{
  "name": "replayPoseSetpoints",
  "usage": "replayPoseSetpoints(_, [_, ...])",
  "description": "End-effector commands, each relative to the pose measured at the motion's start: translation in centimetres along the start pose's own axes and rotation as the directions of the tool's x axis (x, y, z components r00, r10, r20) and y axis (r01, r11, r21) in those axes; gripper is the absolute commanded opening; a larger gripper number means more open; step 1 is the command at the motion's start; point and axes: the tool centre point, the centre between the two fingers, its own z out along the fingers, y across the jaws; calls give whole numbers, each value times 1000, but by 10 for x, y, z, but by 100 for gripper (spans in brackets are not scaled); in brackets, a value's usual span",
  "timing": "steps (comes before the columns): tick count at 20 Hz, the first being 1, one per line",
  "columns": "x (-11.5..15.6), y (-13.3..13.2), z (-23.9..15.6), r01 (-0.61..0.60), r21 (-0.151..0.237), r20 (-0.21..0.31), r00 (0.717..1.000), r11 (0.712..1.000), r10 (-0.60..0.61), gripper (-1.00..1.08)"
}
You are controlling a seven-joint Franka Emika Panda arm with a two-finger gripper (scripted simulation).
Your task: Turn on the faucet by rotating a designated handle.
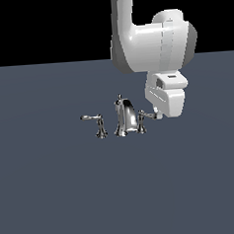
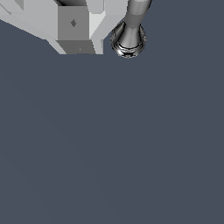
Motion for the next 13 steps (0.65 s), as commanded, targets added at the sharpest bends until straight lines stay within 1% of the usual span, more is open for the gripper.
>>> replayPoseSetpoints(1, [-8,3,0,3,-1,1,1000,1000,-3,-100])
replayPoseSetpoints(12, [-50,23,0,5,-4,3,1000,1000,-5,-100])
replayPoseSetpoints(13, [-50,23,0,5,-4,3,1000,1000,-5,-100])
